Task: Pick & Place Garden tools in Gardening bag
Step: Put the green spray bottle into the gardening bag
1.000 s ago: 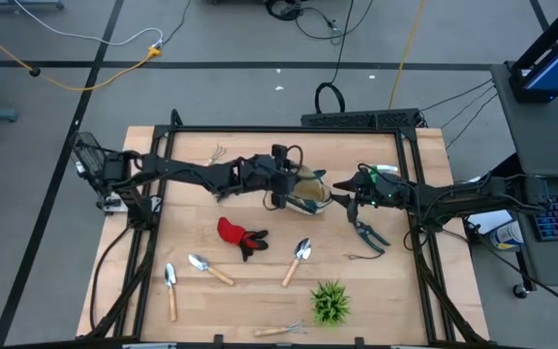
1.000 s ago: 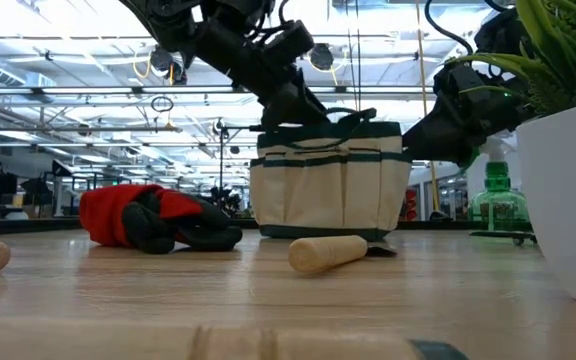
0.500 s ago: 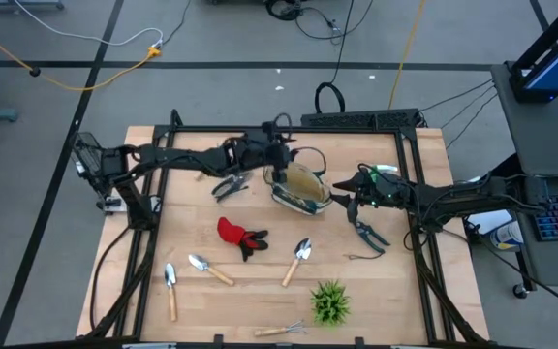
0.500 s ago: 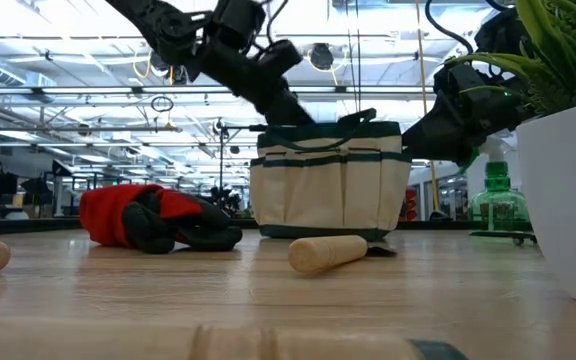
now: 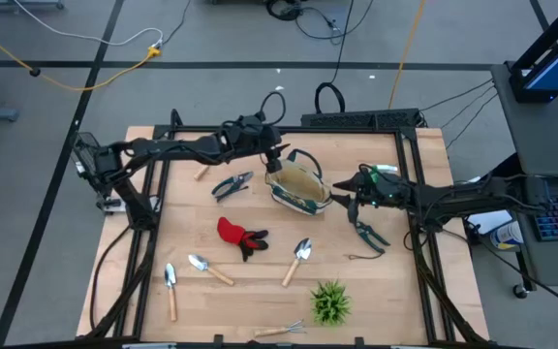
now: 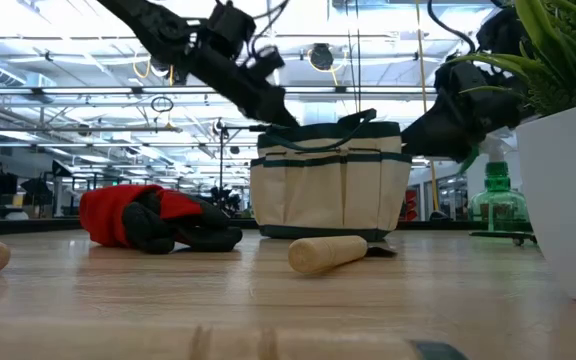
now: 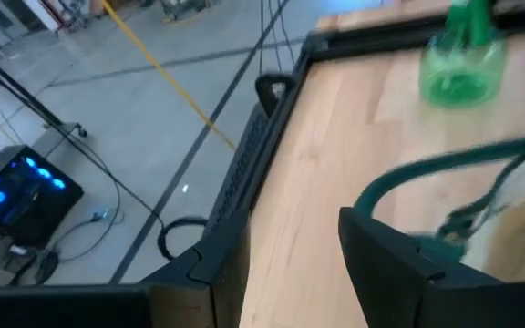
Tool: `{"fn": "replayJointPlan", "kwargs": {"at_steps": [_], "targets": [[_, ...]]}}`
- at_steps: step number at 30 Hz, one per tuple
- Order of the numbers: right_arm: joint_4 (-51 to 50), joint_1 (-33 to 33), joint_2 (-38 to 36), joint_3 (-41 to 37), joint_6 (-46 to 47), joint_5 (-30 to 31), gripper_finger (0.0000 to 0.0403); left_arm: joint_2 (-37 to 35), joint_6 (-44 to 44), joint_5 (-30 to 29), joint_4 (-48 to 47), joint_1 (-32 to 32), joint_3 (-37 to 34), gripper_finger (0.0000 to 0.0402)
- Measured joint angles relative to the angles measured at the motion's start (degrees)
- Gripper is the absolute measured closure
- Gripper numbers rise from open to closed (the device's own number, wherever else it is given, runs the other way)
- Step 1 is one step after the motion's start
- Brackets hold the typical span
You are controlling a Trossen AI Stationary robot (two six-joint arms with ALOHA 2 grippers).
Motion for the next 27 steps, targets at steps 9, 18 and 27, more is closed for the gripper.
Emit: {"fn": "replayJointPlan", "kwargs": {"at_steps": [9, 18, 27], "targets": [[-1.1, 0.0, -6.1, 0.0, -3.8, 0.0, 0.0207, -11.4, -4.5, 0.0, -14.4, -3.0, 0.0, 0.0227], [-1.5, 0.0, -11.8, 0.0, -5.2, 0.0, 0.0207, -21.4, -11.2, -0.3, -28.2, -4.2, 0.0, 0.0227], [-1.3, 0.0, -15.1, 0.0, -8.3, 0.0, 0.0206, -24.9, -18.5, -4.6, -40.6, -4.5, 0.0, 0.0227]]}}
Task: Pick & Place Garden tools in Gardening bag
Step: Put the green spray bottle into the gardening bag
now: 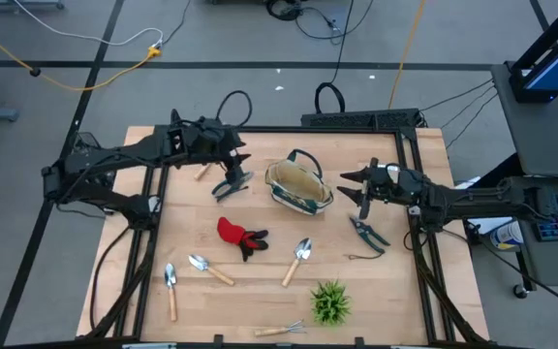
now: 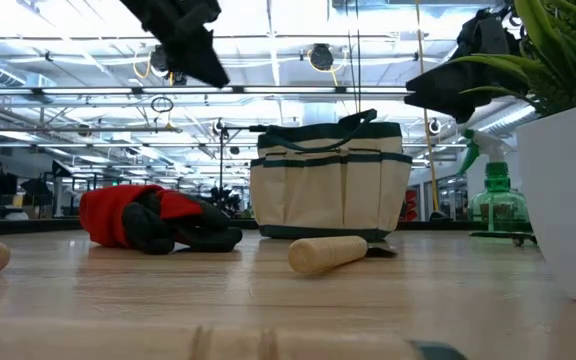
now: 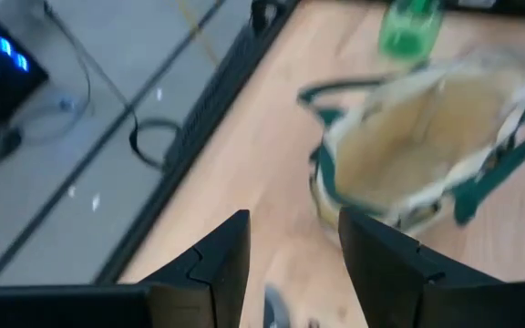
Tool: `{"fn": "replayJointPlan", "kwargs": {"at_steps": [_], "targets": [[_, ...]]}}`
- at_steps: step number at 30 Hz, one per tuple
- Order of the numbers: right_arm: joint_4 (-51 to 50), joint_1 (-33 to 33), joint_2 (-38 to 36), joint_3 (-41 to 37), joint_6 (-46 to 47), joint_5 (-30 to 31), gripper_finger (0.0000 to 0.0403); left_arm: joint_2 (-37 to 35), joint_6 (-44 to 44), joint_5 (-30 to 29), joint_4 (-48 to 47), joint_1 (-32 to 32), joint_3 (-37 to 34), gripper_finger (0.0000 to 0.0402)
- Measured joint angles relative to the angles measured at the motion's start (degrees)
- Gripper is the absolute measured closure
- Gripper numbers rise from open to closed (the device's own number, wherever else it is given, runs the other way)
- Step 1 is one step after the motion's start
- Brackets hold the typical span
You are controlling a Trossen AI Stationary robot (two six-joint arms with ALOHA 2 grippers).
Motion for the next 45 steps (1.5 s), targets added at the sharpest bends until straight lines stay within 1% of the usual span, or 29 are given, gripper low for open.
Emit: {"fn": "replayJointPlan", "kwargs": {"at_steps": [5, 10, 15, 24, 34, 36, 40, 45], "targets": [[0.0, 0.0, -0.9, 0.0, -0.1, 0.0, 0.0206, 0.0, -3.8, 0.0, -7.5, 0.0, 0.0, 0.0227], [0.0, 0.0, -1.0, 0.0, -0.9, 0.0, 0.0206, 0.0, -7.6, 0.0, -10.0, 0.0, -1.7, 0.0227], [0.0, 0.0, -1.0, 0.0, -0.9, 0.0, 0.0206, 0.0, -8.3, 0.1, -12.4, -0.2, -3.5, 0.0227], [0.0, 0.0, -1.0, 0.0, -0.9, 0.0, 0.0206, 0.0, -13.1, 0.1, -10.8, -2.5, -10.4, 0.0227], [-0.3, 0.0, -0.9, 0.0, -1.2, 0.1, 0.0206, 0.1, -13.9, 0.0, -0.5, -6.0, -21.1, 0.0227], [-0.4, 0.0, -0.9, 0.0, -2.5, 1.7, 0.0206, 0.1, -14.7, 0.1, 1.4, -6.4, -22.5, 0.0227], [-2.2, -0.1, -0.9, 0.0, -4.5, 7.3, 0.0206, 0.1, -15.9, 0.1, 1.5, -6.7, -23.1, 0.0227], [-4.3, -0.1, -0.9, 0.0, -5.4, 10.7, 0.0206, 0.1, -15.9, 0.0, 1.9, -7.1, -23.1, 0.0227]]}}
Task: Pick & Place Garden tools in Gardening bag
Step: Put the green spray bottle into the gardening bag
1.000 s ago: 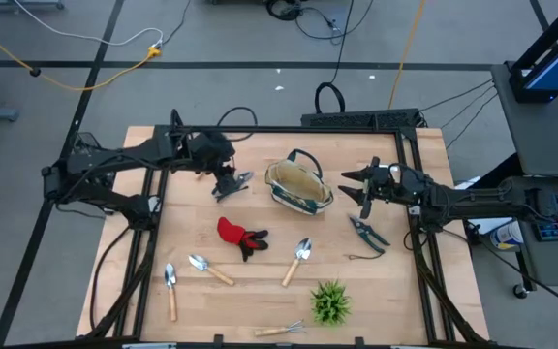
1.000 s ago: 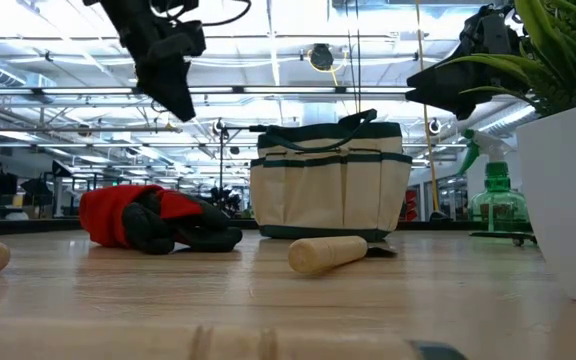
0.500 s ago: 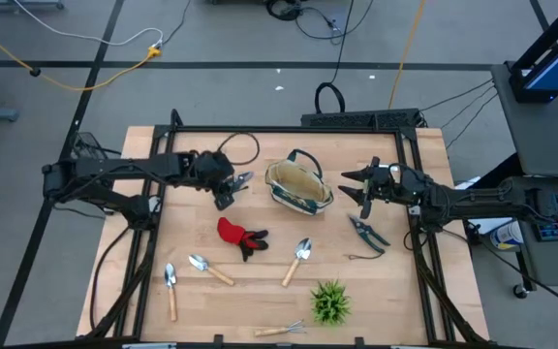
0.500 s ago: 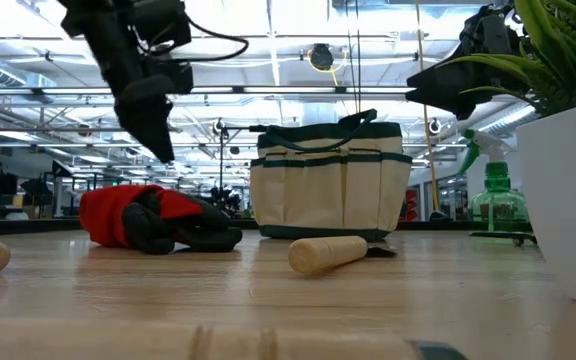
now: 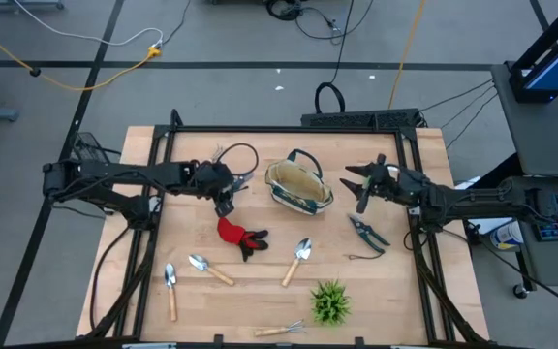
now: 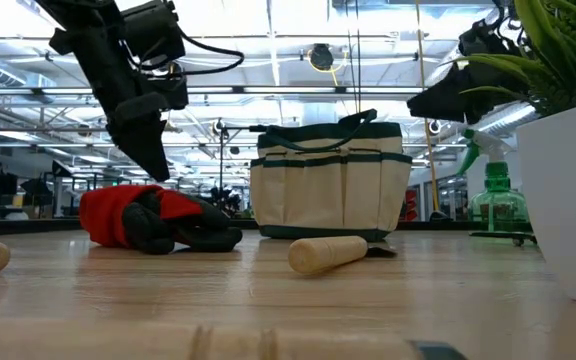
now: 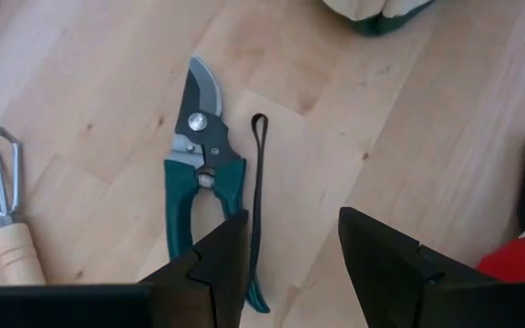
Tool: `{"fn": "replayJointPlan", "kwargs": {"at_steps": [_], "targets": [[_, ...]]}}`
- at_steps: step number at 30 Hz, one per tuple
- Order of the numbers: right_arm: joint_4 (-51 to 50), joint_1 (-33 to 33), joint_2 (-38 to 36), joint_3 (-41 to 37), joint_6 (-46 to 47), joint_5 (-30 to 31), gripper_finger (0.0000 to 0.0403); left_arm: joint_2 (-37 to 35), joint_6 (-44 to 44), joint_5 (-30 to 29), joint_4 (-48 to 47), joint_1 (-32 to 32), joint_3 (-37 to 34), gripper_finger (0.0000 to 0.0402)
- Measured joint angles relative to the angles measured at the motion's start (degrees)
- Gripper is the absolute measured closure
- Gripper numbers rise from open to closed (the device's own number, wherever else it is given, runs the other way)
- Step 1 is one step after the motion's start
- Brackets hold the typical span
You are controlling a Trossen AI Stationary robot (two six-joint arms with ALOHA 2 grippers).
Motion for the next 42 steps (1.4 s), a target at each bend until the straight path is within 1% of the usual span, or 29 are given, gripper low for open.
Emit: {"fn": "replayJointPlan", "kwargs": {"at_steps": [5, 7, 9, 12, 17, 21, 26, 30, 35, 39, 42], "targets": [[3.4, 0.0, -0.2, 0.0, -8.4, -0.2, 0.0206, 0.0, 0.2, 0.0, 0.1, 0.0, 0.0, 0.0227], [4.9, 0.0, -0.5, 0.1, -9.8, -0.2, 0.0206, 0.0, 0.2, 0.0, 0.4, 0.0, 0.0, 0.0227], [2.8, 0.0, -0.9, 1.0, -10.6, -0.2, 0.0206, 0.0, 0.3, 0.0, 0.8, 0.0, 0.0, 0.0227], [-5.6, 0.0, -1.0, 5.2, -11.0, -0.3, 0.0206, 0.0, 0.6, 0.0, 1.7, 0.0, 0.0, 0.0227], [-28.7, 0.0, -0.1, 16.8, -10.4, 0.9, 0.0206, 0.0, 0.6, 0.0, 3.8, 0.0, 0.0, 0.0227], [-44.1, 0.0, 0.5, 25.0, -9.1, 1.2, 0.0206, 0.0, 0.6, 0.0, 4.3, 0.0, 0.0, 0.0227], [-57.2, -0.3, 1.1, 31.0, -4.9, 1.1, 0.0206, 0.0, 1.6, 0.0, 4.5, 0.0, 0.0, 0.0227], [-65.3, -2.3, 2.0, 32.6, -0.4, 1.1, 0.0206, 0.0, 2.8, 0.0, 6.4, 0.0, 0.0, 0.0227], [-73.2, -6.7, 4.6, 32.6, 0.2, 1.5, 0.0206, 0.0, 4.7, 0.0, 10.1, 0.0, 0.0, 0.0227], [-72.9, -9.5, 7.1, 32.6, -3.8, 4.5, 0.0206, 0.0, 6.6, 0.0, 12.2, 0.0, 0.0, 0.0227], [-72.3, -11.3, 8.5, 32.6, -6.6, 4.1, 0.0206, 0.0, 7.1, 0.0, 13.1, 0.0, 0.0, 0.0227]]}}
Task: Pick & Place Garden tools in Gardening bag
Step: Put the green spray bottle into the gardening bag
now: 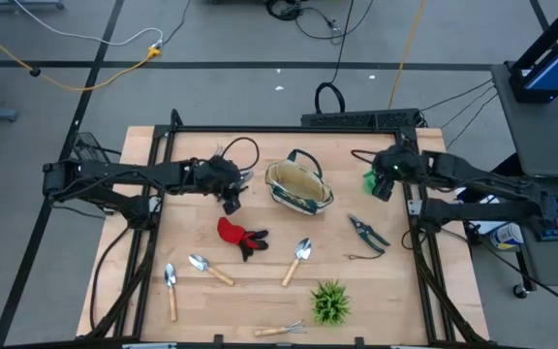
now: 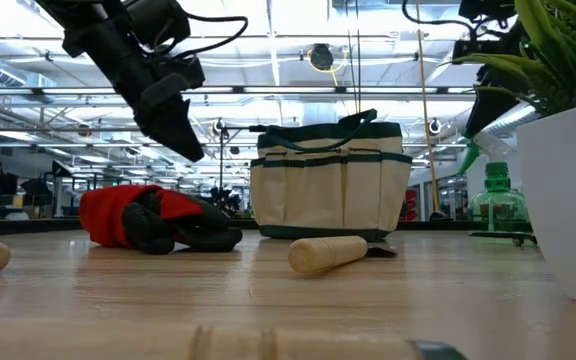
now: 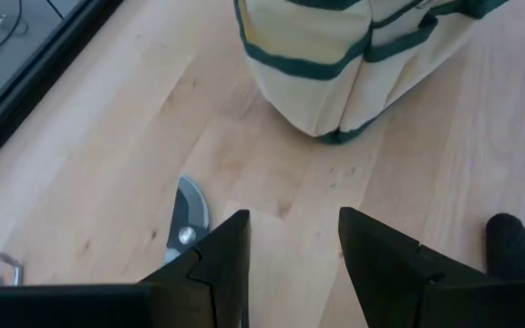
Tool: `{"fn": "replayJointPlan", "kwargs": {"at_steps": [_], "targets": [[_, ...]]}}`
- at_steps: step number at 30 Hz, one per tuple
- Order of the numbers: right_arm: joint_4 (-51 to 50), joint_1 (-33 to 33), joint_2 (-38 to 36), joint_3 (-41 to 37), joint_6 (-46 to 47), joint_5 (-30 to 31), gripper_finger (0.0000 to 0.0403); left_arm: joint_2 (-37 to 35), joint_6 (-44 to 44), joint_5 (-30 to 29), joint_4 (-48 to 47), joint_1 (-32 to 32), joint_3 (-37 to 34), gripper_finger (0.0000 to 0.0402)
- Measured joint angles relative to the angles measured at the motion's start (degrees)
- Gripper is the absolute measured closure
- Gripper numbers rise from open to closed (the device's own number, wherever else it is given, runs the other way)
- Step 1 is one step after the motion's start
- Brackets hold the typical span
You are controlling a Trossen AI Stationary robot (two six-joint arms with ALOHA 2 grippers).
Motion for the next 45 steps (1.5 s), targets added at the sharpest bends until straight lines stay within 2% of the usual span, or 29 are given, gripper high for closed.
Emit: {"fn": "replayJointPlan", "kwargs": {"at_steps": [5, 11, 17, 23, 32, 41, 45], "targets": [[-2.4, -2.0, 2.3, 0.0, 0.1, -0.5, 0.0206, 0.0, 0.0, 0.0, 0.0, 0.0, 0.0, 0.0227], [-3.5, -3.5, 3.6, 0.0, 0.3, -6.0, 0.0206, 0.0, 0.0, 0.0, 0.0, 0.0, 0.0, 0.0227], [-3.5, -4.2, 3.6, 0.0, 0.8, -5.9, 0.0211, 0.0, 0.0, 0.0, 0.0, 0.0, 0.0, 0.0227], [-3.5, -4.5, 3.6, 0.0, 1.6, -5.9, 0.0253, 0.0, 0.0, 0.0, -0.1, 0.0, 0.0, 0.0227], [-3.2, -4.4, 3.6, 0.0, 6.9, -6.1, 0.036, 0.0, -0.1, 0.0, -0.1, 0.0, 0.0, 0.0227], [2.5, -2.8, 3.0, 0.1, 6.8, -6.1, 0.036, 0.0, -0.1, 0.0, 0.0, 0.0, 0.0, 0.0227], [5.8, -2.5, 2.9, 2.9, 6.8, -6.1, 0.036, 0.0, -0.2, 0.0, 1.1, 0.0, 0.0, 0.0227]]}}
